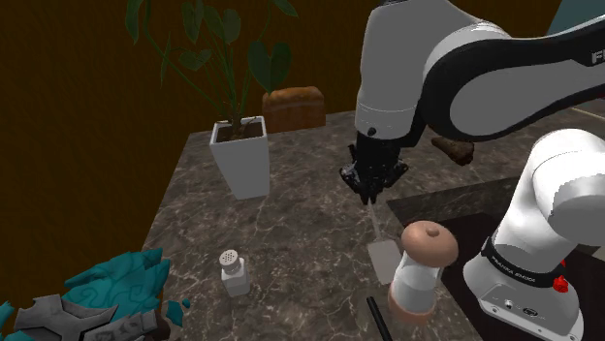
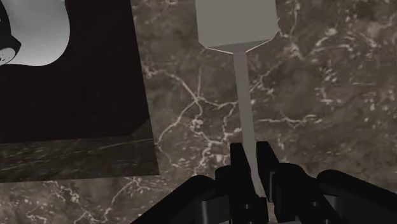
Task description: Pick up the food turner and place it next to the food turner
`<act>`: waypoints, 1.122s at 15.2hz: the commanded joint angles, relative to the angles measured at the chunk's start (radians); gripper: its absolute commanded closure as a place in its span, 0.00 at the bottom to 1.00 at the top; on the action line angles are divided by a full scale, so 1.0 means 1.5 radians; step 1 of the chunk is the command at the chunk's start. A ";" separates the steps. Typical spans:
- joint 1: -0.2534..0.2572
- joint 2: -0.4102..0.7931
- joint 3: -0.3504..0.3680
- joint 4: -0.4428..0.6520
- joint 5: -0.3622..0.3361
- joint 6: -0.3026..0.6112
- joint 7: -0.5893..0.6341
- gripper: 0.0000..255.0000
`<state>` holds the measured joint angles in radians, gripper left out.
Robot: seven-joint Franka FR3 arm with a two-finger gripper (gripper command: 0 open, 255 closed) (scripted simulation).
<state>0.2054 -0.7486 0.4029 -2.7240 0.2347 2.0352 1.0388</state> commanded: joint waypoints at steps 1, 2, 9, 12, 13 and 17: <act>0.018 0.010 0.033 0.012 0.019 0.000 0.039 1.00; 0.025 0.014 0.049 0.019 0.028 -0.002 0.056 1.00; 0.058 0.070 0.161 0.090 0.070 -0.002 0.182 1.00; 0.059 0.105 0.212 0.130 0.076 0.001 0.237 1.00; 0.057 0.118 0.230 0.145 0.077 0.003 0.256 1.00; 0.041 0.177 0.306 0.211 0.065 0.008 0.334 1.00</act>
<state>0.2795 -0.5176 0.8247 -2.4385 0.3419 2.0383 1.5031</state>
